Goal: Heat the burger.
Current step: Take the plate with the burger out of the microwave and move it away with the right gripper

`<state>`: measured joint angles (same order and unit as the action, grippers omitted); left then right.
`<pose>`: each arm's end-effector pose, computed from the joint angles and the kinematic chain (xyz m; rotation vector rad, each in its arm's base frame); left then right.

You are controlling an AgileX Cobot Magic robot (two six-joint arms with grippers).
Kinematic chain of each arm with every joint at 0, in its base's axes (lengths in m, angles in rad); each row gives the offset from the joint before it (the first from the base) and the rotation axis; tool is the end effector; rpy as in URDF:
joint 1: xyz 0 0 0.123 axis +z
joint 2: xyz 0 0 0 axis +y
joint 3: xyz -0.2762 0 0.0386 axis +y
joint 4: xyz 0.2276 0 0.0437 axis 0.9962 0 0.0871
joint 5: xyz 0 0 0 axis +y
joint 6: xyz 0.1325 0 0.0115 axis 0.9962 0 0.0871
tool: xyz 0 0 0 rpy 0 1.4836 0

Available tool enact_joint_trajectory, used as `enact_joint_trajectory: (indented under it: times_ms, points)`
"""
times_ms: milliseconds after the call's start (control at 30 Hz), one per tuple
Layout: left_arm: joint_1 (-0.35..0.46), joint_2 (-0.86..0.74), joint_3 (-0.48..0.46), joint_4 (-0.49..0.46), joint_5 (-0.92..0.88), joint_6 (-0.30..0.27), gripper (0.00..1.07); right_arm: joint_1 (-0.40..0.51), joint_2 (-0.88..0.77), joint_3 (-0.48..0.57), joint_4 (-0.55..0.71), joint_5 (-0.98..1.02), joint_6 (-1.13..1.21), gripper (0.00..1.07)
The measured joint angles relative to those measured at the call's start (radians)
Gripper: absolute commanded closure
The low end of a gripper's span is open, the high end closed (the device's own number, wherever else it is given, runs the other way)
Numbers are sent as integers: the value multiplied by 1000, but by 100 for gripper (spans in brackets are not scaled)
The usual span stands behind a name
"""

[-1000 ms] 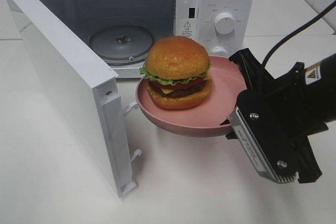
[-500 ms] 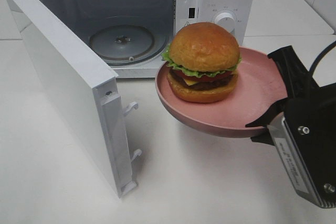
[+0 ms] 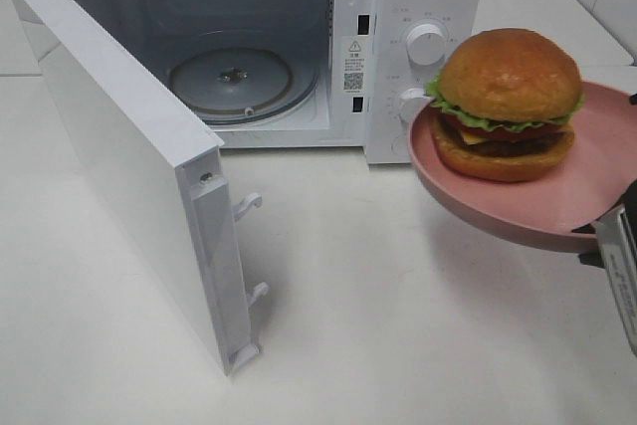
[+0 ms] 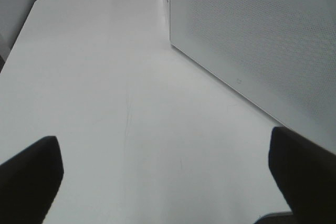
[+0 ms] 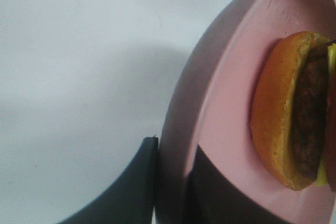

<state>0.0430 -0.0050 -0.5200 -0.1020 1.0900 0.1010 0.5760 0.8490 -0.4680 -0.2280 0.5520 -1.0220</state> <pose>0.0169 -0.0113 0.2514 0.0673 2.0434 -0.0321 0.1450 0.0754 0.2139 -1.8736 1.5693 -0.4350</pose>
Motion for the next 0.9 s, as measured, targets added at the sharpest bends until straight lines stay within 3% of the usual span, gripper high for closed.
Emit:
enact_joint_trajectory:
  times_ms: [100, 167, 233, 900]
  points:
    - [0, 0, 0, 0, 0, 0, 7, 0, -1, 0, -28, 17, 42, 107]
    - [0, 0, 0, 0, 0, 0, 7, 0, -2, 0, -143, 63, 237, 107]
    - [0, 0, 0, 0, 0, 0, 7, 0, -2, 0, -180, 77, 332, 107]
    - [0, 0, 0, 0, 0, 0, 7, 0, 26, 0, -436, 271, 978, 107]
